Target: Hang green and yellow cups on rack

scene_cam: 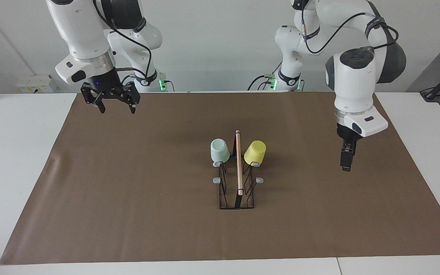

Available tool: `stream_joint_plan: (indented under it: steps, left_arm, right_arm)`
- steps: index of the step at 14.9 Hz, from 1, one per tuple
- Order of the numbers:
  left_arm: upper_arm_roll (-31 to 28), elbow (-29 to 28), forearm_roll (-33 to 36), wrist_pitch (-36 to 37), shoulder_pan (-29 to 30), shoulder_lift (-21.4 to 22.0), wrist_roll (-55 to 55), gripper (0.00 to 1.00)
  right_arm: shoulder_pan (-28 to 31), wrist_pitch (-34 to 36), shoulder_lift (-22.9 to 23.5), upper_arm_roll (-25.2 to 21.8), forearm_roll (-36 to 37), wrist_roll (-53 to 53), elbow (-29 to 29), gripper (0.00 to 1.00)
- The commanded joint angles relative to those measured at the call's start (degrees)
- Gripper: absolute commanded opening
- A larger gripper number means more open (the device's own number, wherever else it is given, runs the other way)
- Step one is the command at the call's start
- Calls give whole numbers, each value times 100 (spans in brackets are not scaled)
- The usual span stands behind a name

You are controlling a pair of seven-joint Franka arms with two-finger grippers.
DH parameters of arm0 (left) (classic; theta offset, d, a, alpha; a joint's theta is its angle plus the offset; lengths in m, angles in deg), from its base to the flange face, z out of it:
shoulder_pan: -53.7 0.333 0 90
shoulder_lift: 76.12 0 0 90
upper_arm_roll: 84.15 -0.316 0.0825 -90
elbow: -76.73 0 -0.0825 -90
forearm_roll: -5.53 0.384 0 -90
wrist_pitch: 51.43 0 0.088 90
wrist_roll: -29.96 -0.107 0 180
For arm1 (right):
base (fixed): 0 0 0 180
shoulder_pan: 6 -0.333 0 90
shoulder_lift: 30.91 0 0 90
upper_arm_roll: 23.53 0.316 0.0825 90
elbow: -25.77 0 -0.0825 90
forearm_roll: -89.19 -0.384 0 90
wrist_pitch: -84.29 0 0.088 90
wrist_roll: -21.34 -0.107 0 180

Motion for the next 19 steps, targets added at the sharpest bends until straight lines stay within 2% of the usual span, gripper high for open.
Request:
stream_joint_plan:
  steps: [1, 4, 5, 8, 9, 15, 17, 19]
  left_arm:
    - [102, -119, -552, -149, 479, 160, -1035, 100]
    - [285, -119, -1070, -79, 988, 326, -2264, 100]
    - [617, -128, -1176, 35, 1373, 405, -2652, 100]
    - [2188, -102, -1195, 605, 2726, 686, -4074, 100]
    - [2489, -102, -1203, 851, 2991, 792, -4462, 100]
    - [2642, -58, -1397, 2397, 3091, 1442, -6389, 100]
    - [2642, 38, -1371, 3047, 3091, 1584, -6671, 100]
    - [2651, 423, -1379, 3532, 3030, 1558, -6620, 100]
  right_arm:
    - [111, -213, -64, 42, 74, -87, -108, 100]
    - [120, -328, -64, 42, -214, -51, -135, 100]
    - [120, -311, -64, 42, -277, -51, -135, 100]
    - [111, -276, -64, 42, -277, -60, -117, 100]
    - [94, -240, -64, 42, -277, -68, -100, 100]
    - [76, -99, -64, 42, -277, -69, -82, 100]
    - [76, -91, -64, 42, -277, -69, -91, 100]
    - [85, -126, -64, 25, -277, -95, -91, 100]
